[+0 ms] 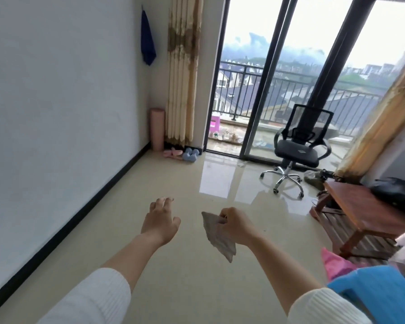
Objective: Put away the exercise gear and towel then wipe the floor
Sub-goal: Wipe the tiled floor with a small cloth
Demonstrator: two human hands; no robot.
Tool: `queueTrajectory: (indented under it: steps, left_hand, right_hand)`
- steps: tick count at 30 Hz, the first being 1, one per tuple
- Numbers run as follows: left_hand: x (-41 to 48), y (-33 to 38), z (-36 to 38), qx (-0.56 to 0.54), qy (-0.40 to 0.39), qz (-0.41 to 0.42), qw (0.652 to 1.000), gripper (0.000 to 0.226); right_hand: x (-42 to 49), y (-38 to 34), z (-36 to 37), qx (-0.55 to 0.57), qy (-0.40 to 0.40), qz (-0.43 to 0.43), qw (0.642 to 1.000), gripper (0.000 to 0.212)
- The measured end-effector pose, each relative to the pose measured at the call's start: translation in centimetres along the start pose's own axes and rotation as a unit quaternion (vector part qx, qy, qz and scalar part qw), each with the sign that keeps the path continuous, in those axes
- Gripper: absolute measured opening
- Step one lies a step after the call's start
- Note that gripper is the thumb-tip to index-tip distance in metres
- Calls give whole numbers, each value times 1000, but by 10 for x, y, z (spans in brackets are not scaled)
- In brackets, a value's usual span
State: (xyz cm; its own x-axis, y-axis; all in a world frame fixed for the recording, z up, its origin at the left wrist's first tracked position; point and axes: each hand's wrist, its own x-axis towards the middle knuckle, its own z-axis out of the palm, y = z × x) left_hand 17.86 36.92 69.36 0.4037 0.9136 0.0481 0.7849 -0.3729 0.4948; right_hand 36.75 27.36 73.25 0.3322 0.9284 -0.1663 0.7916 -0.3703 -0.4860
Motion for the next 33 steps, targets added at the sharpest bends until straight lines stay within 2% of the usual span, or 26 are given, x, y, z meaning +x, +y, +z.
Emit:
queueTrajectory:
  steps: [7,14,19,25,33]
  left_hand:
    - [177,1,10,7,-13,-7,1000,59]
    - [338,-13,44,67,36,-38,996,58]
    - [458,-24,75,69,30,-115,991,61]
    - [577,-38,91,41,47,-208,976,64]
    - [712,-103,123,30,43,-319,946,64]
  right_hand:
    - [186,-5,-40,-29,-2,-26,999,18]
    - [367,11,-53,-64,-29,-51,996,21]
    - [515,37,-74,-63,-51,-76,994,16]
    - [689,51,-102,-64,-93,-54,992,17]
    - [879,18,-71,-98,-138,-124,978,22]
